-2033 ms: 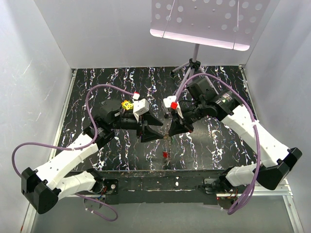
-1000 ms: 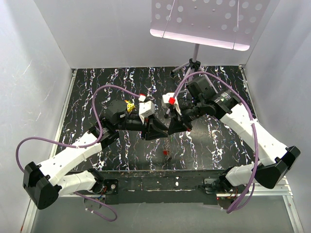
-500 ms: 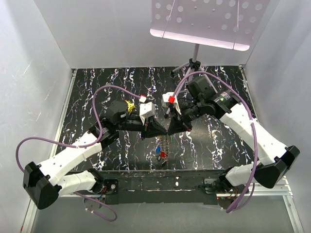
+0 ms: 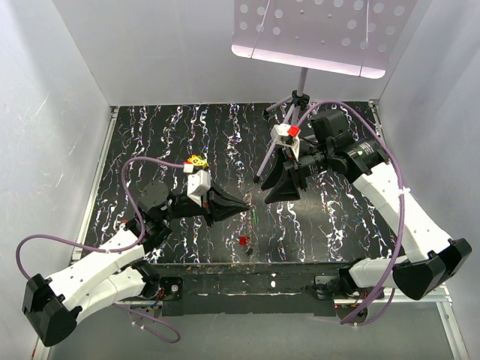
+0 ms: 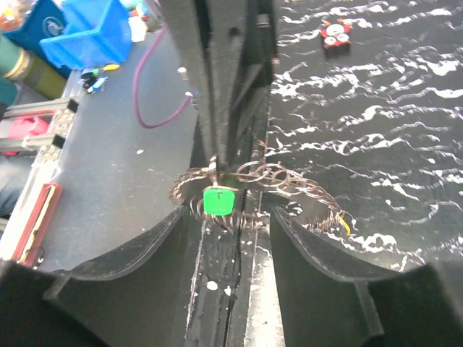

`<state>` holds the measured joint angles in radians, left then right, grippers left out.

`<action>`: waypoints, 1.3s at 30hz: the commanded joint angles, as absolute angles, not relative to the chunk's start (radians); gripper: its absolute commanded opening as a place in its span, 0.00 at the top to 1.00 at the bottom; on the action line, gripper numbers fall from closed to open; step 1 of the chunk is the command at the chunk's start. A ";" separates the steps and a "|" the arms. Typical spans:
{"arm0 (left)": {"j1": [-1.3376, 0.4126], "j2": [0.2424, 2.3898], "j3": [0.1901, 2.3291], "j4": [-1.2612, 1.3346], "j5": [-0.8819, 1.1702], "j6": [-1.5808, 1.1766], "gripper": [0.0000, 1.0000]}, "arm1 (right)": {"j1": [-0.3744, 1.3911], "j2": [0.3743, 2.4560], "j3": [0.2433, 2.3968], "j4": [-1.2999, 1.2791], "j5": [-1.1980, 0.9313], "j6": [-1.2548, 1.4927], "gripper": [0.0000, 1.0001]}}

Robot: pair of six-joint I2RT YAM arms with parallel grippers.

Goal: Put the keys on the keyring

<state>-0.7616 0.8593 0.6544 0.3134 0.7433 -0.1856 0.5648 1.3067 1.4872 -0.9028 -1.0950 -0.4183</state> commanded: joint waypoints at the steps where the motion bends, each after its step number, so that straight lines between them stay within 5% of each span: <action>1: -0.759 0.831 0.557 0.771 0.638 -0.420 1.00 | 0.566 1.243 1.418 -0.674 -1.279 -0.250 0.43; 8: -0.759 0.890 0.472 1.078 0.548 -0.609 1.00 | 0.572 1.241 1.399 -0.499 -1.304 -0.043 0.43; 19: -0.759 0.884 0.477 1.057 0.552 -0.594 1.00 | 0.598 1.246 1.365 -0.416 -1.224 0.058 0.47; 30: -0.761 0.885 0.476 1.032 0.543 -0.586 1.00 | 0.612 1.246 1.359 -0.376 -1.259 0.095 0.67; 39: -0.759 0.887 0.476 1.031 0.538 -0.586 1.00 | 0.624 1.249 1.351 -0.376 -1.235 0.098 0.73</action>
